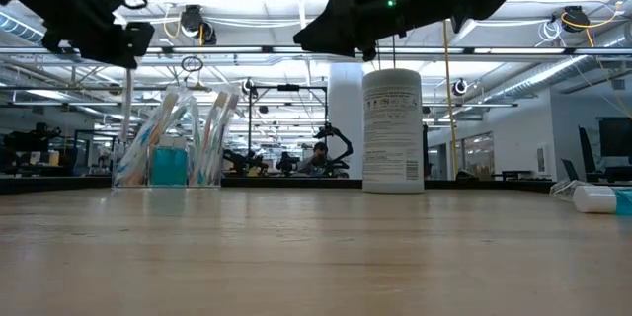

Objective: Pick & Place toothbrushing station
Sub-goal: Put the orange toothbrush into the transparent organizer

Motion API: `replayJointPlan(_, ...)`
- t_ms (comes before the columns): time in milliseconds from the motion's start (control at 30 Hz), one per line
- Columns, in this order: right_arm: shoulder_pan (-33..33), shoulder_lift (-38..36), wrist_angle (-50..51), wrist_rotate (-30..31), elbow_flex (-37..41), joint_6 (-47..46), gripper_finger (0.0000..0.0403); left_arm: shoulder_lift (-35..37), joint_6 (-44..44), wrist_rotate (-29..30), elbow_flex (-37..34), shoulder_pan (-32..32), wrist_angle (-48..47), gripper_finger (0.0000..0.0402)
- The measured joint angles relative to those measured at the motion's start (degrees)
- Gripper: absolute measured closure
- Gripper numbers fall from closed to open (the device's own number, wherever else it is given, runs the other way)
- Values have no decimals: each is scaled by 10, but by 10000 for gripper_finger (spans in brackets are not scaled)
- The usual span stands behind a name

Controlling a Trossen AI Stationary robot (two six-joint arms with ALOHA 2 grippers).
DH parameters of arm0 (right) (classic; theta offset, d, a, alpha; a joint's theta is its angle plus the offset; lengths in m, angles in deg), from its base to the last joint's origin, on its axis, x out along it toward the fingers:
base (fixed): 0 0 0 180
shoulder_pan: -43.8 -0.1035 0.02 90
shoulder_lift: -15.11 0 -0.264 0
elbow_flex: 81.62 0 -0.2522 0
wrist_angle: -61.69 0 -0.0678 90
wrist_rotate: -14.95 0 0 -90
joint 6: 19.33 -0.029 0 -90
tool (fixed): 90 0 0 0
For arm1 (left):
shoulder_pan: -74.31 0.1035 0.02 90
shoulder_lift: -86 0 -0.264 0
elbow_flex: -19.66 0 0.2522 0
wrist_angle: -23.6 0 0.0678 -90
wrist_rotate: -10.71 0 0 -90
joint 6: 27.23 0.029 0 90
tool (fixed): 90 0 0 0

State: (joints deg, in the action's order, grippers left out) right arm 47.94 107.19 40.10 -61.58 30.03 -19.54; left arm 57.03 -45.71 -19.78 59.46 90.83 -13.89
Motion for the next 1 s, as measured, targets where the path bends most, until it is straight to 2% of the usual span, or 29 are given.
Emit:
replayJointPlan(67, 0, 0, -4, 0, 0, 0, 267, -13, -10, -12, -13, 11, 9, 380)
replayJointPlan(200, 0, 0, -7, 0, 0, 0, 268, -44, -55, -78, -35, 37, 13, 395)
replayJointPlan(267, 0, 0, -13, 0, 0, 0, 267, -60, -75, -87, -39, 49, 14, 395)
replayJointPlan(433, 0, 0, -33, 0, 0, 0, 267, -105, -104, -105, -40, 89, 7, 368)
replayJointPlan(567, 0, 0, -34, 0, 0, 12, 267, -141, -116, -130, -40, 127, 4, 365)
replayJointPlan(700, 0, 0, -33, -2, 0, 31, 266, -163, -89, -160, -39, 151, 26, 364)
replayJointPlan(833, 0, 0, -24, -3, 0, 31, 267, -165, -31, -218, -40, 157, 53, 342)
replayJointPlan(900, 0, 0, -21, -3, 0, 30, 266, -164, -16, -215, -40, 157, 58, 324)
replayJointPlan(1000, 0, 0, -10, -39, 0, 30, 266, -164, 1, -173, -40, 157, 58, 294)
